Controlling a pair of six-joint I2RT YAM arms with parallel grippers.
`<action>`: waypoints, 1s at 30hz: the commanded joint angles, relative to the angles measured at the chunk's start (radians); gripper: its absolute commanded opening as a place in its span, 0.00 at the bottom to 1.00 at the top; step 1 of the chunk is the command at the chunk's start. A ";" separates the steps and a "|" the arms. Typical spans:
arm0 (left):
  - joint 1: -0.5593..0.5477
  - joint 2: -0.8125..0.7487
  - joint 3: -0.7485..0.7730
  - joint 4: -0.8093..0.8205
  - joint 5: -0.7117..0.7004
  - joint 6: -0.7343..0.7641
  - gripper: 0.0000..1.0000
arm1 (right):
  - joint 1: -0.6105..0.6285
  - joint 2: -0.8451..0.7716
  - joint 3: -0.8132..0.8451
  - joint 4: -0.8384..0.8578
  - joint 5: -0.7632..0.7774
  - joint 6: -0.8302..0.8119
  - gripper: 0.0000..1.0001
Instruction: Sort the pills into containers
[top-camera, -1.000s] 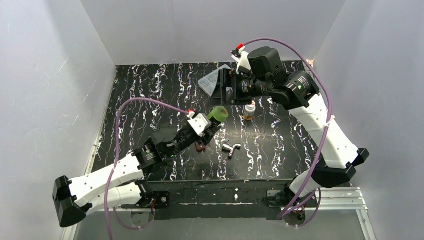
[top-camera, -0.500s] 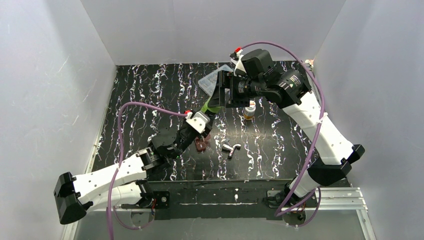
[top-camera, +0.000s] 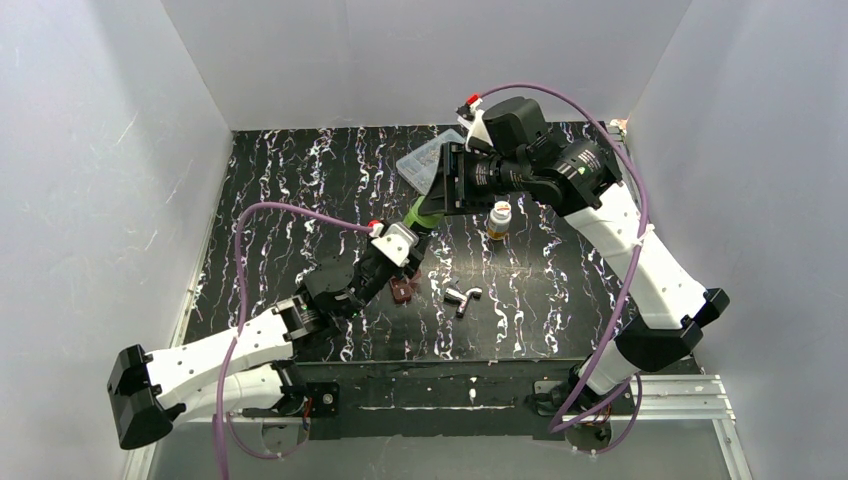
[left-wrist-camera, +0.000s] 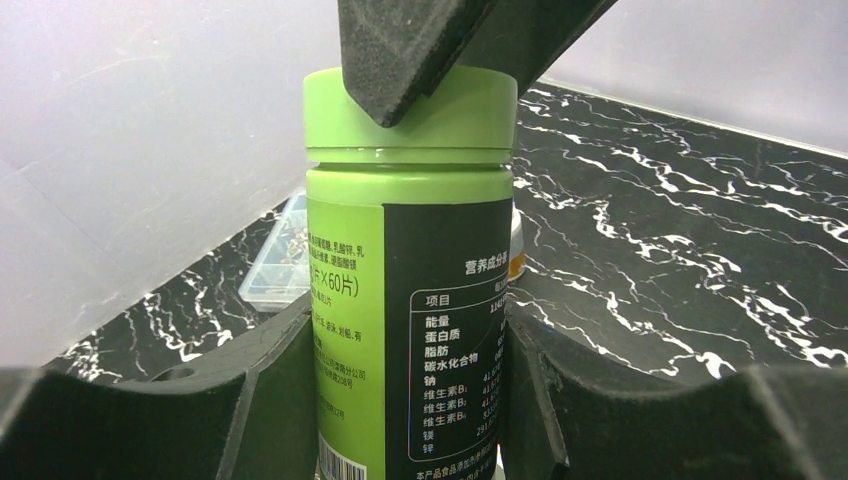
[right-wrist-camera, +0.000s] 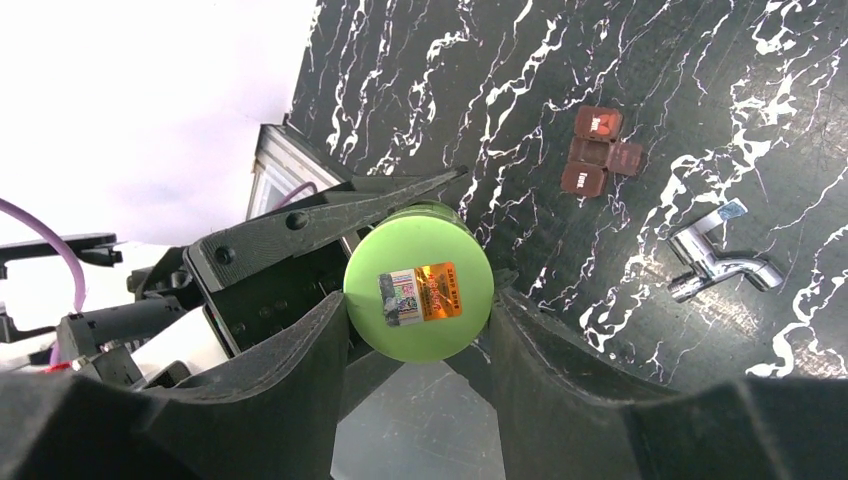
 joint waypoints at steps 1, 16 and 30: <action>0.021 -0.055 0.011 -0.001 0.122 -0.080 0.00 | 0.001 -0.014 -0.005 0.044 -0.054 -0.076 0.43; 0.247 -0.180 0.131 -0.192 0.833 -0.463 0.00 | -0.024 -0.183 -0.149 0.206 -0.399 -0.432 0.35; 0.246 -0.146 0.138 -0.164 0.665 -0.415 0.00 | -0.028 -0.134 -0.065 0.117 -0.280 -0.294 0.98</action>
